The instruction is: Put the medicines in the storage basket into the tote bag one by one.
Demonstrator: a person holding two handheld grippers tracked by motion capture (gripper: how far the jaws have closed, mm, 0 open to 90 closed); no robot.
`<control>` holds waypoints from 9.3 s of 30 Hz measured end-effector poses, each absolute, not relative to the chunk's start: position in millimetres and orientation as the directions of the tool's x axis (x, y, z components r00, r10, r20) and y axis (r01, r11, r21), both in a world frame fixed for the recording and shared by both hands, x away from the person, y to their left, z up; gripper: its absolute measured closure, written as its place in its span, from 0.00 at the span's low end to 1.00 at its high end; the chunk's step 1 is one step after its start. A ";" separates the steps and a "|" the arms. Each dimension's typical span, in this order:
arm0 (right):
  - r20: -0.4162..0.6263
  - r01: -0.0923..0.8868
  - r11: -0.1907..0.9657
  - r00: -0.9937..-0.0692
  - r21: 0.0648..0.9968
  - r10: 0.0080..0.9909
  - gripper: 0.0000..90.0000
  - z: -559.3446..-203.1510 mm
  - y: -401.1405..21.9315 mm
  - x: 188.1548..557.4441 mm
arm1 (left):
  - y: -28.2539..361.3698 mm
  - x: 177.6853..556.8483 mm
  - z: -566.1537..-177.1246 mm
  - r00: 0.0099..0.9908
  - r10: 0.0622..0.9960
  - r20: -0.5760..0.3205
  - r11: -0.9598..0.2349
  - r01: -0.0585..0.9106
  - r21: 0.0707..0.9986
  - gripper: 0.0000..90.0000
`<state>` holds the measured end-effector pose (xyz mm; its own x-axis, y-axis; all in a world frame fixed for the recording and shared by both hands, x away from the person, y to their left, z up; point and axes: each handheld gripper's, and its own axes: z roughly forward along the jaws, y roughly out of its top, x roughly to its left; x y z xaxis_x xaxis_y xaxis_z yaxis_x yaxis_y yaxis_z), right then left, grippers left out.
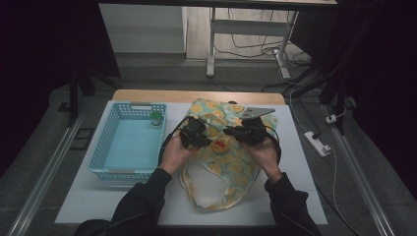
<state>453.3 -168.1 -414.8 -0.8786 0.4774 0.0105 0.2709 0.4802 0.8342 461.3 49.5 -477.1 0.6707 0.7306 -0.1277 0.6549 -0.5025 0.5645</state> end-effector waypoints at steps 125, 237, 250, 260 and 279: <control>0.025 0.292 0.476 -0.871 0.829 0.491 1.00 -417.1 -172.7 457.8 | 245.9 490.9 -470.8 0.393 0.912 -0.118 -0.237 0.740 0.630 0.00; 0.019 0.283 0.478 -0.874 0.832 0.485 1.00 -416.9 -169.8 455.9 | 155.9 383.8 -423.4 0.719 0.684 -0.122 -0.449 0.547 0.707 0.58; 0.017 0.281 0.477 -0.874 0.833 0.485 1.00 -415.8 -170.3 455.5 | 98.9 393.8 -432.3 0.784 0.616 -0.077 -0.538 0.490 0.686 0.58; 0.017 0.281 0.476 -0.874 0.833 0.485 1.00 -415.7 -170.9 455.8 | 66.4 410.1 -438.4 0.804 0.592 -0.055 -0.569 0.466 0.678 0.58; 0.017 0.284 0.475 -0.871 0.833 0.491 1.00 -415.7 -172.0 456.8 | 27.3 442.5 -449.6 0.810 0.585 -0.049 -0.578 0.459 0.675 0.58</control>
<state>456.8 -172.0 -415.7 -0.8709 0.4912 0.0175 0.2843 0.4746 0.8330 442.5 27.3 -449.6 0.8096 0.5850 -0.0491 0.4585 -0.5779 0.6752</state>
